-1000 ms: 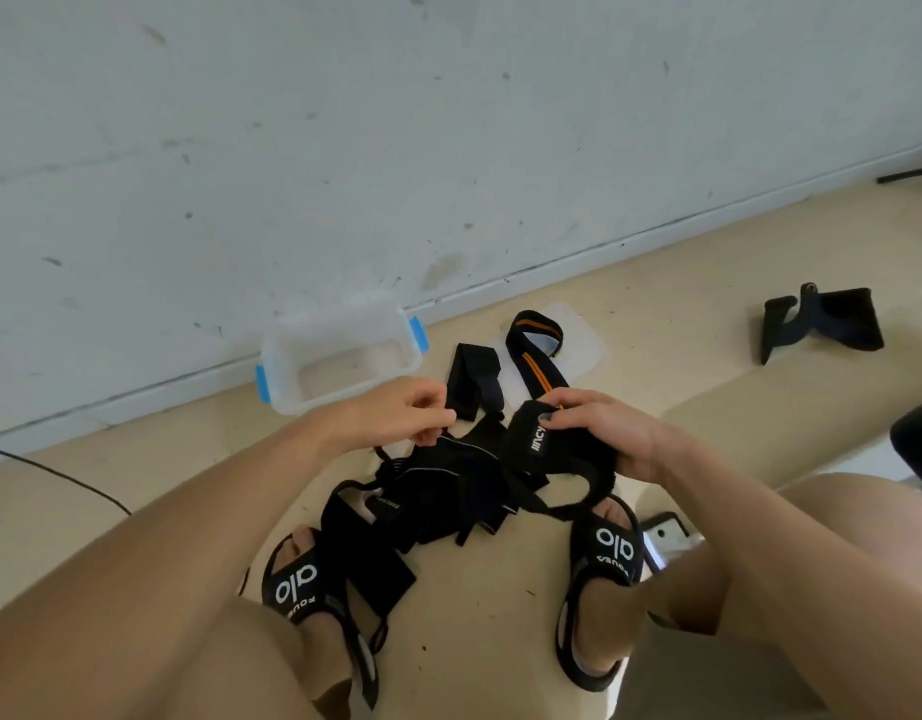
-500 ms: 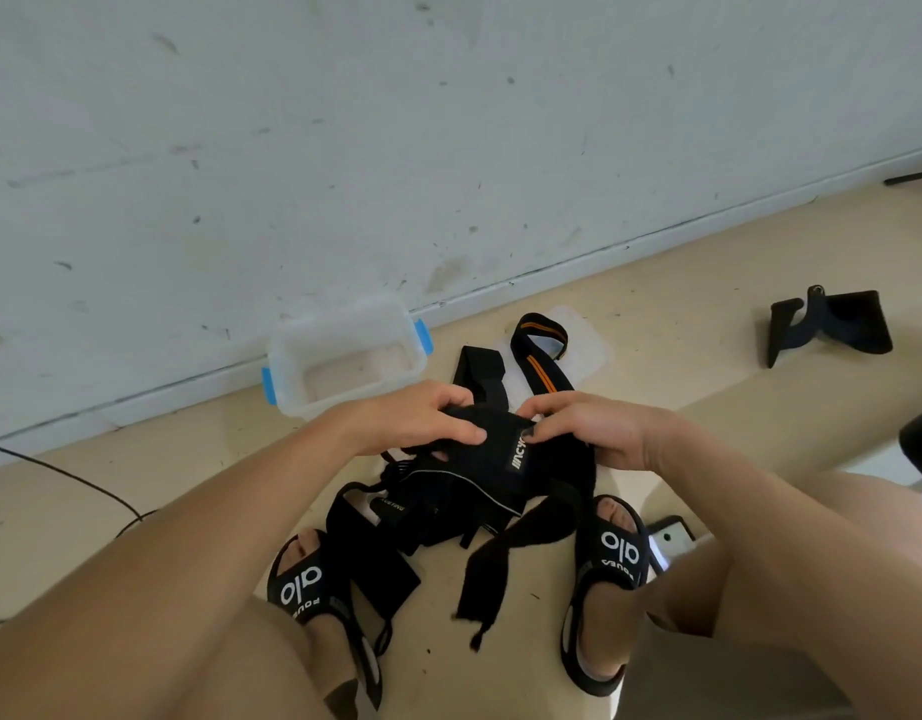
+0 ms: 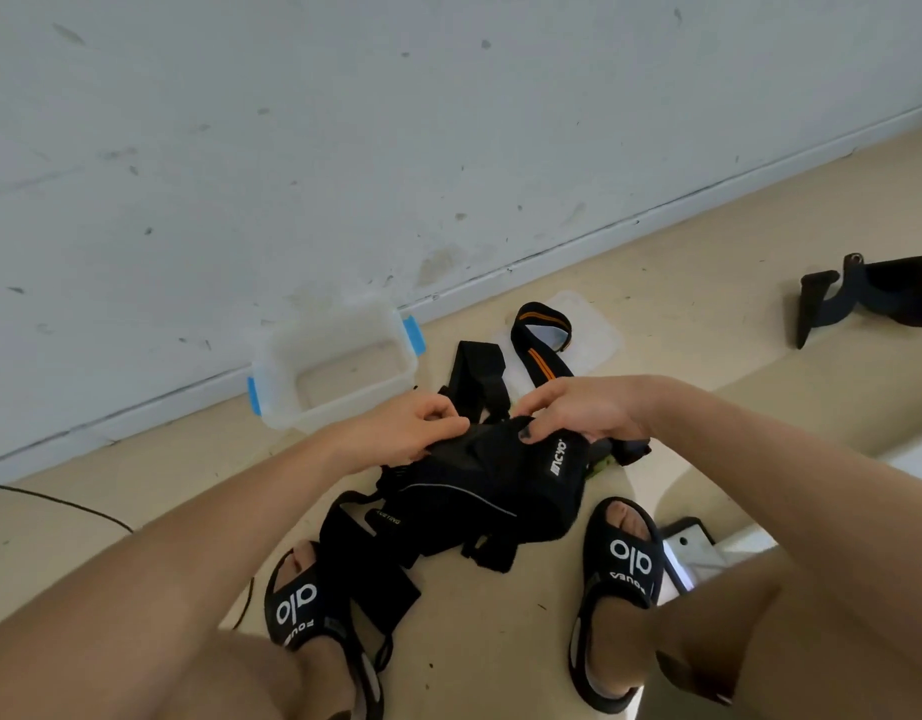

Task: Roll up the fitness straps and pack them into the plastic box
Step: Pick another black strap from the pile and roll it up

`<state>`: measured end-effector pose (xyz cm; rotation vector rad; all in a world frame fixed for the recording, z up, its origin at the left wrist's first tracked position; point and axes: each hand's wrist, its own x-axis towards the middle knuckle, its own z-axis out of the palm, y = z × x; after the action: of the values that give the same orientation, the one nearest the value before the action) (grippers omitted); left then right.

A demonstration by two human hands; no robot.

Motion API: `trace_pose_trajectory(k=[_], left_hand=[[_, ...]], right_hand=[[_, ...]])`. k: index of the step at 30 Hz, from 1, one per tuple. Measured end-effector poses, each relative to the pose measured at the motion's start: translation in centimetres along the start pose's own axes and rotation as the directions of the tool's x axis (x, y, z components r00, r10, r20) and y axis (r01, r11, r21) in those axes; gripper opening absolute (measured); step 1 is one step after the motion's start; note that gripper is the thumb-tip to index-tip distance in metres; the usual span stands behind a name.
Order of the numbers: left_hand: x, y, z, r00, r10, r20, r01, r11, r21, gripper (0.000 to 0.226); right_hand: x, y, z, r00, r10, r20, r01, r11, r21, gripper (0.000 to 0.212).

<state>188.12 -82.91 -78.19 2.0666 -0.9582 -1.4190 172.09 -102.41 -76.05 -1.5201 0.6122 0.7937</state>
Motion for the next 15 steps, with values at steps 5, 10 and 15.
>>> trace_pose_trajectory(k=[5,10,15], left_hand=[[5.0,1.3,-0.3,0.993,0.028,-0.111,-0.025,0.999,0.027,0.016],[13.1,1.0,1.7,0.984,-0.035,-0.172,0.026,0.998,-0.052,0.017],[19.4,-3.8,4.4,0.938,-0.281,-0.204,0.26,0.958,-0.123,0.034]], right_hand=[[1.6,0.6,-1.8,0.993,-0.006,-0.12,0.011,0.999,0.041,0.014],[4.9,2.0,-2.8,0.933,-0.031,-0.359,0.016,0.999,-0.043,0.021],[6.8,3.2,-4.4,0.86,0.035,-0.51,-0.031,0.999,0.016,0.015]])
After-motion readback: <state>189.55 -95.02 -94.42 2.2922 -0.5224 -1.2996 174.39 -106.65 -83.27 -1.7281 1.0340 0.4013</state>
